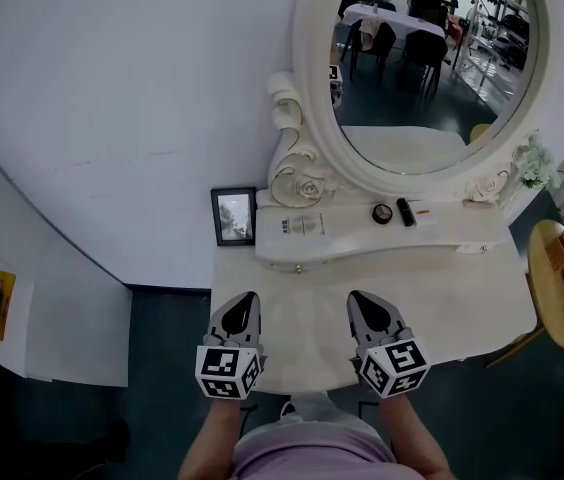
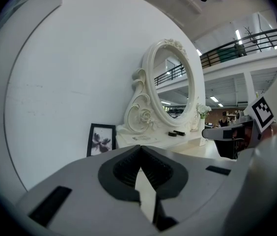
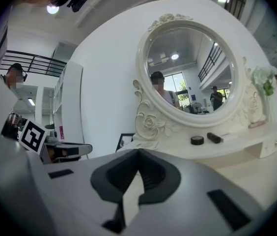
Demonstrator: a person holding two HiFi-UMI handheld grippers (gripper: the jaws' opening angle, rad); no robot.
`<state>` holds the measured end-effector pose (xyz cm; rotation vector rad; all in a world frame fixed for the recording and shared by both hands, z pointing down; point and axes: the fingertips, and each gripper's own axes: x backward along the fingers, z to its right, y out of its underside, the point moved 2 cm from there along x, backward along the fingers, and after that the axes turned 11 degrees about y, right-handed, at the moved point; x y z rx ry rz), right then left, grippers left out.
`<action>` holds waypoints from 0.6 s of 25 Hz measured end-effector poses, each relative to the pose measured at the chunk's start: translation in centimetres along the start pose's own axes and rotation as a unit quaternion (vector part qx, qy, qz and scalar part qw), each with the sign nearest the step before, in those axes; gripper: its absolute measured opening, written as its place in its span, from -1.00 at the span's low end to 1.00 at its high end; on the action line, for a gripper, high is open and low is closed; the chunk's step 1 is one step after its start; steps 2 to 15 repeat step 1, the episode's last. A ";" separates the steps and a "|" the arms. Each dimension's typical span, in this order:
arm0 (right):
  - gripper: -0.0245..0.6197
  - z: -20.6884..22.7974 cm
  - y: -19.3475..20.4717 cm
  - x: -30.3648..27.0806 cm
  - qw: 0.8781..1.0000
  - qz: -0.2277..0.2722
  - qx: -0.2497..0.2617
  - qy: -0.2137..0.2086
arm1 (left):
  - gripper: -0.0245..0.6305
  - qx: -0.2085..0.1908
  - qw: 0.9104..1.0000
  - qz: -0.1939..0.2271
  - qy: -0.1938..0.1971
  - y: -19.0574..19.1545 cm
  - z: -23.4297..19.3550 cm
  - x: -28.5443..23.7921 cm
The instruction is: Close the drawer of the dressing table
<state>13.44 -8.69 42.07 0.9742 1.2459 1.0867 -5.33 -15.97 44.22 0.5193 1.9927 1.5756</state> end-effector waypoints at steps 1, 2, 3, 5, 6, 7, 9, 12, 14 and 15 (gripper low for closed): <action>-0.91 0.1 0.1 -0.1 1.000 -0.001 -0.001 0.000 | -0.92 0.001 1.000 0.000 0.002 0.0 0.0 -0.1; -0.91 0.1 0.1 -0.1 1.000 -0.001 -0.001 0.000 | -0.92 0.001 1.000 0.000 0.002 0.0 0.0 -0.1; -0.91 0.1 0.1 -0.1 1.000 -0.001 -0.001 0.000 | -0.92 0.001 1.000 0.000 0.002 0.0 0.0 -0.1; -0.91 0.1 0.1 -0.1 1.000 -0.001 -0.001 0.000 | -0.92 0.001 1.000 0.000 0.002 0.0 0.0 -0.1; -0.91 0.1 0.1 -0.1 1.000 -0.001 -0.001 0.000 | -0.92 0.001 1.000 0.000 0.002 0.0 0.0 -0.1; -0.91 0.1 0.1 -0.1 1.000 -0.001 -0.001 0.000 | -0.92 0.001 1.000 0.000 0.002 0.0 0.0 -0.1; -0.91 0.1 0.1 -0.1 1.000 -0.001 -0.001 0.000 | -0.92 0.001 1.000 0.000 0.002 0.0 0.0 -0.1; -0.91 0.1 0.1 -0.1 1.000 -0.001 -0.001 0.000 | -0.92 0.001 1.000 0.000 0.002 0.0 0.0 -0.1; -0.91 0.1 0.1 -0.1 1.000 -0.001 -0.001 0.000 | -0.92 0.001 1.000 0.000 0.002 0.0 0.0 -0.1; -0.91 0.1 0.1 -0.1 1.000 -0.001 -0.001 0.000 | -0.92 0.001 1.000 0.000 0.002 0.0 0.0 -0.1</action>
